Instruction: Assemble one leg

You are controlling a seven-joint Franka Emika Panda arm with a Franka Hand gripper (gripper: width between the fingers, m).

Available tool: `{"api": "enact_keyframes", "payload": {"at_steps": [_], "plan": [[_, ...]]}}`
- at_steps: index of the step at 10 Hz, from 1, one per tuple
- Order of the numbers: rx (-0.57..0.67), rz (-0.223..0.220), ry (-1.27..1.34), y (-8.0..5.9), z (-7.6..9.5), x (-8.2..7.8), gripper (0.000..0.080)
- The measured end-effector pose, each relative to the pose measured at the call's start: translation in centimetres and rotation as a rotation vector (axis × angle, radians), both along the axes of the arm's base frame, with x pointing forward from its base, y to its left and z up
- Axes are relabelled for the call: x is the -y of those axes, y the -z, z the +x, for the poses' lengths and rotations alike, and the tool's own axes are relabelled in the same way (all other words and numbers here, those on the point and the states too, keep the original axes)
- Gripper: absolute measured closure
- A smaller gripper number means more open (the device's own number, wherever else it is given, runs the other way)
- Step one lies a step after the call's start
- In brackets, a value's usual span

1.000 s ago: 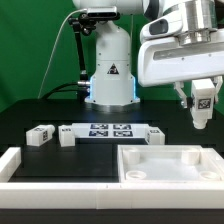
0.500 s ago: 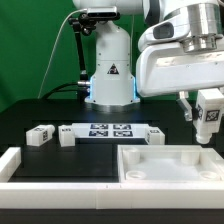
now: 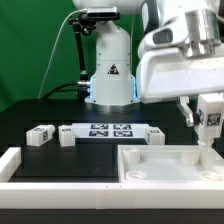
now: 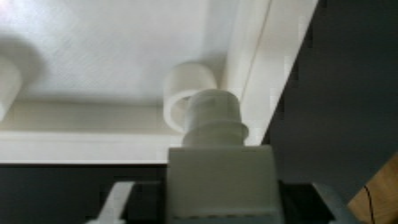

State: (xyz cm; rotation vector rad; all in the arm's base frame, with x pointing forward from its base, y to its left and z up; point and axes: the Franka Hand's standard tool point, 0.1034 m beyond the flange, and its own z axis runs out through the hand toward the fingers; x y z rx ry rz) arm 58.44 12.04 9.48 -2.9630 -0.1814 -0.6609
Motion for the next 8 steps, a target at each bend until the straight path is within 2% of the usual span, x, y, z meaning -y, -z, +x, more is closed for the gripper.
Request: {"api": "enact_keyframes", "payload": {"at_steps": [1, 4, 6, 8], "plan": [[-0.017, -0.015, -0.029, 0.5, 0.5, 0.4, 0.0509], [0.015, -0.028, -0.063, 1.1, 3.5, 0.5, 0.0509], [0.071, -0.026, -0.053, 1.6, 4.0, 0.5, 0.0509], [0.064, -0.026, -0.053, 2.7, 3.6, 0.5, 0.0509]]}}
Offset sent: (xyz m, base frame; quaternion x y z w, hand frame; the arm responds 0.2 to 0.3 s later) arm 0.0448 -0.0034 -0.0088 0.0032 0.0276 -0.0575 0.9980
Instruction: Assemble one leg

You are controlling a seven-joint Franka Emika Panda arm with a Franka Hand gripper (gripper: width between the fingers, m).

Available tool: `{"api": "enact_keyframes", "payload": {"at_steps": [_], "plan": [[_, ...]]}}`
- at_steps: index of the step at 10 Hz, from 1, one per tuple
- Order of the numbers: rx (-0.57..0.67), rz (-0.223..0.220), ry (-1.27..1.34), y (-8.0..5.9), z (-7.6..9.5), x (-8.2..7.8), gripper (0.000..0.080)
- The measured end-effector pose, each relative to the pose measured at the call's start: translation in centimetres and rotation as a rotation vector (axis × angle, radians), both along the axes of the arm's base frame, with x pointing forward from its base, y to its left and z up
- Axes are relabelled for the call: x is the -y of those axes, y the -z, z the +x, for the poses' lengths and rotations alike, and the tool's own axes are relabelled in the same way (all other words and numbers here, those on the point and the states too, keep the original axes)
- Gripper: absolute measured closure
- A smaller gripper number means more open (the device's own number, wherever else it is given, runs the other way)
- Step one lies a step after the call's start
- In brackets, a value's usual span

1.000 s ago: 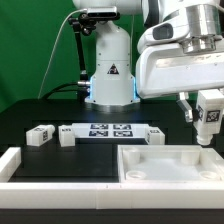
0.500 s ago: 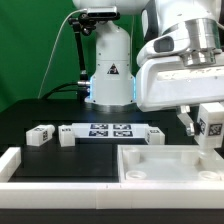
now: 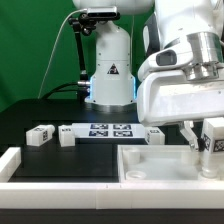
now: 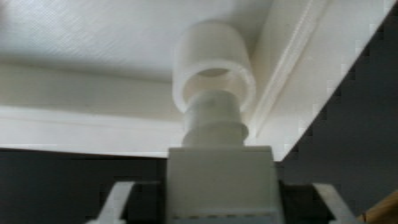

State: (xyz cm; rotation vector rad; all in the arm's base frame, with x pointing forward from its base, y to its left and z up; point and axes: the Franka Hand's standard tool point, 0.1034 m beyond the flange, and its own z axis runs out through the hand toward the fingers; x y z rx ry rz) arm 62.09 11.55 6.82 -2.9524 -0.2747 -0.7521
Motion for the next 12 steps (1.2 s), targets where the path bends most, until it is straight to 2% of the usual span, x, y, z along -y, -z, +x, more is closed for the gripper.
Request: {"api": "enact_keyframes", "payload": {"at_steps": [5, 8, 9, 10, 12], "plan": [[-0.006, -0.002, 0.001, 0.9, -0.5, 0.1, 0.0509], [0.073, 0.002, 0.012, 1.2, -0.8, -0.1, 0.0509], [0.069, 0.002, 0.011, 1.2, -0.7, -0.1, 0.0433], [0.068, 0.002, 0.011, 1.3, -0.7, -0.1, 0.0433], [0.068, 0.002, 0.011, 1.3, -0.7, -0.1, 0.0181]]}}
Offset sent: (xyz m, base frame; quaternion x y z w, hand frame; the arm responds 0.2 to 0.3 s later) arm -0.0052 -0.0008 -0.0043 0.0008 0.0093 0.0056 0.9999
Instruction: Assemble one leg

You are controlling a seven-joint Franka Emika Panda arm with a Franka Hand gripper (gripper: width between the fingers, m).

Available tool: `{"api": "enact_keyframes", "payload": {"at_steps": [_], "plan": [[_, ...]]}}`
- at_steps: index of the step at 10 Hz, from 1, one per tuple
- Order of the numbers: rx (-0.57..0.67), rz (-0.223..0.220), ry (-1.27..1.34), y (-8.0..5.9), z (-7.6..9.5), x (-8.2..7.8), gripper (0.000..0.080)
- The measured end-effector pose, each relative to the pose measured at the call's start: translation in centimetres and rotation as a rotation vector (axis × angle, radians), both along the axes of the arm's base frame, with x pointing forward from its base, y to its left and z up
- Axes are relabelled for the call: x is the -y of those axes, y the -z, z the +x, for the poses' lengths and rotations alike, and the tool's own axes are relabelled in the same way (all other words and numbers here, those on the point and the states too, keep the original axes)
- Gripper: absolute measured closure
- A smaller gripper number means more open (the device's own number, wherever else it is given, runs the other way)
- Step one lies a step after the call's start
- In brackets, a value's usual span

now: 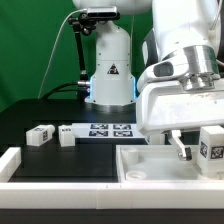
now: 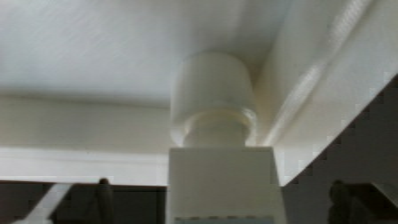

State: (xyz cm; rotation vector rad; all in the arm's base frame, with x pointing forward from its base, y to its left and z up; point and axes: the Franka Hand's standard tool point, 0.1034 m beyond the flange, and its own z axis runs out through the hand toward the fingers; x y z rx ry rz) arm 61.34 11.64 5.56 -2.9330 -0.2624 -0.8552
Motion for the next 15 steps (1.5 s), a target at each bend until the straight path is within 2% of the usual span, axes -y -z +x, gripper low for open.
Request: {"api": "enact_keyframes", "payload": {"at_steps": [5, 9, 10, 12, 13, 14, 15], "plan": [[-0.002, 0.000, 0.000, -0.1, 0.0, 0.0, 0.0151], [-0.015, 0.003, 0.001, -3.2, 0.7, 0.0, 0.0151], [-0.023, 0.001, 0.000, -3.5, 0.9, 0.2, 0.0151], [-0.051, -0.006, 0.002, -3.2, 1.4, 1.0, 0.0151], [-0.109, -0.005, -0.003, -2.6, 1.1, 0.9, 0.0151], [-0.237, -0.004, -0.021, -2.3, 0.8, 0.4, 0.0151], [-0.315, -0.002, -0.031, -2.6, 1.1, 0.2, 0.0151]]}}
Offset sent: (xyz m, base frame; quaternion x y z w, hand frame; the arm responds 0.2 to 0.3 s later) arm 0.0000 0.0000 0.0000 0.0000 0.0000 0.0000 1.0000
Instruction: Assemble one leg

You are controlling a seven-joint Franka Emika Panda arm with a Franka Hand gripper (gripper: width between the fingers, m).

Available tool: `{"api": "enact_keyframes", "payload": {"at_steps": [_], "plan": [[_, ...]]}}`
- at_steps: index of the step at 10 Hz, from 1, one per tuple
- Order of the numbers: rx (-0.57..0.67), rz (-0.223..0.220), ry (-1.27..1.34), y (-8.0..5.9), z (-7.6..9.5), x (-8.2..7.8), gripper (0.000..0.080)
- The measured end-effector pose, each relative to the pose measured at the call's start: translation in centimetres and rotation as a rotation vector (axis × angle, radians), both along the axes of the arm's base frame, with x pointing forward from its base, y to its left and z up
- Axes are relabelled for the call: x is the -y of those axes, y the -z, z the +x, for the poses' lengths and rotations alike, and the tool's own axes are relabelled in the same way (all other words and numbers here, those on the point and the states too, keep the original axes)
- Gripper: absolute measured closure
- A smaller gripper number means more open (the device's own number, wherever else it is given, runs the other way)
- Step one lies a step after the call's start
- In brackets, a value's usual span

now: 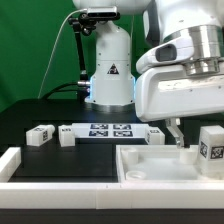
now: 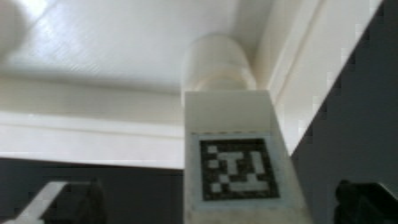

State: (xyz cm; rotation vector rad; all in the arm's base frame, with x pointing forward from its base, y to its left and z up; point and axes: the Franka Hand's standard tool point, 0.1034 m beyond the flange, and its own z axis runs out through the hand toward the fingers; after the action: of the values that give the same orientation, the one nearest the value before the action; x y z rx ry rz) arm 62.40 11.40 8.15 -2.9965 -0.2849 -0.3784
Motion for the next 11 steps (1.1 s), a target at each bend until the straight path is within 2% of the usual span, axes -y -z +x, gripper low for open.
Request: {"api": "enact_keyframes", "payload": {"at_steps": [2, 3, 4, 7, 9, 10, 11], "plan": [[-0.166, 0.005, -0.013, -0.08, -0.57, -0.54, 0.0151], [-0.201, 0.008, -0.019, -0.20, -0.27, -0.71, 0.0151], [-0.225, 0.009, -0.022, -0.08, -0.18, -0.74, 0.0151], [-0.195, 0.009, -0.017, -0.03, 0.25, -0.57, 0.0151], [-0.195, 0.009, -0.017, 0.00, 0.24, -0.56, 0.0418], [-0.198, 0.012, 0.001, 0.02, 0.23, -0.54, 0.0505], [-0.201, 0.014, 0.021, 0.04, 0.24, -0.46, 0.0505]]}}
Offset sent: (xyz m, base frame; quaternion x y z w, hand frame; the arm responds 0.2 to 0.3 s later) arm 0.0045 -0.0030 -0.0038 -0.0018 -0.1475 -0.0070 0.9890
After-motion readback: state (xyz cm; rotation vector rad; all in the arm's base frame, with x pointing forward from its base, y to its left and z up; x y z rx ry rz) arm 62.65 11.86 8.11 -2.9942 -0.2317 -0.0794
